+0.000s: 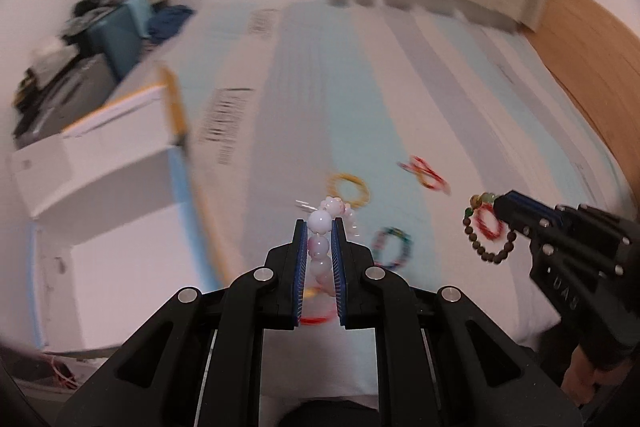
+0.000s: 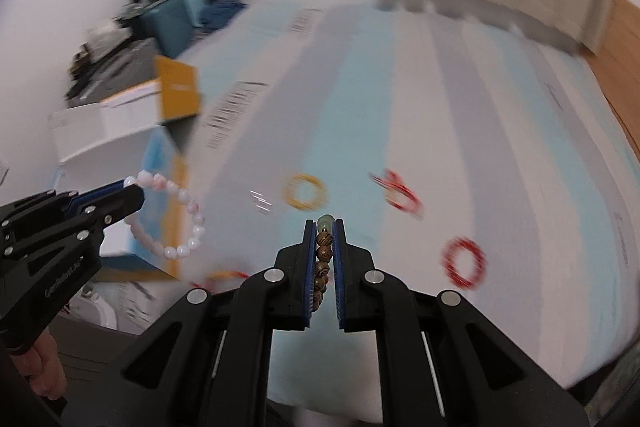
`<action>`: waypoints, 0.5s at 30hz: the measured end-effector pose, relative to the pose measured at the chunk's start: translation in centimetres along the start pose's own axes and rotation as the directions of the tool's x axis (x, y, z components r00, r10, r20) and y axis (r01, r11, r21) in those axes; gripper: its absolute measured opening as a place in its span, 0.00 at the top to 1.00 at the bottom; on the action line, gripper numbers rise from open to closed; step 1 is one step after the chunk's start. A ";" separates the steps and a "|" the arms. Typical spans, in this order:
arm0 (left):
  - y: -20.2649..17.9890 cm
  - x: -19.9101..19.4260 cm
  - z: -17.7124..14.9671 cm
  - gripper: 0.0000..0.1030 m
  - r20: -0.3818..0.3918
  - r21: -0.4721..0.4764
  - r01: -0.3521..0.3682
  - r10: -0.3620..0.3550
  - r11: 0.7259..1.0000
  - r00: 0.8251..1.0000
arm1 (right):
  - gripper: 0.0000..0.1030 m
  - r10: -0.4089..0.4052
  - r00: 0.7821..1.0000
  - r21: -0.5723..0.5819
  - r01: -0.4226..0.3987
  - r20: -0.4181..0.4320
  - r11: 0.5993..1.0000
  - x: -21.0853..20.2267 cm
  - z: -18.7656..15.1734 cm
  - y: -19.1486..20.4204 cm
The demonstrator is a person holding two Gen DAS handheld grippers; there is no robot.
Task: Organize jewelry
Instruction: 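Carry both bracelets into the white box and open both tools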
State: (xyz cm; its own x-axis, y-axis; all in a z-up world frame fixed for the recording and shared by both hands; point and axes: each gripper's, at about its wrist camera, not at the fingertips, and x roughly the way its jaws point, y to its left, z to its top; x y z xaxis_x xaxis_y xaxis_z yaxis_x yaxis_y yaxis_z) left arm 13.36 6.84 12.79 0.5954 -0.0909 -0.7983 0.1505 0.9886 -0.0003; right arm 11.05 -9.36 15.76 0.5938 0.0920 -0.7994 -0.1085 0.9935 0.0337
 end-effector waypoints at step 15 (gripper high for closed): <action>23.5 0.2 -4.6 0.89 -0.148 -0.232 -0.201 0.170 0.952 0.974 | 0.93 0.194 0.965 -0.247 -0.235 -0.178 0.940 8.6 2.4 25.4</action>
State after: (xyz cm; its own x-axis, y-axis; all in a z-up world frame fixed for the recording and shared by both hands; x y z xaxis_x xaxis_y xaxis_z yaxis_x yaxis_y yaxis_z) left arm 13.40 30.59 9.82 0.4885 0.0970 -0.8672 -0.1595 0.9870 0.0206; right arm 15.30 16.83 11.21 0.4102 0.2697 -0.8712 -0.4383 0.8960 0.0710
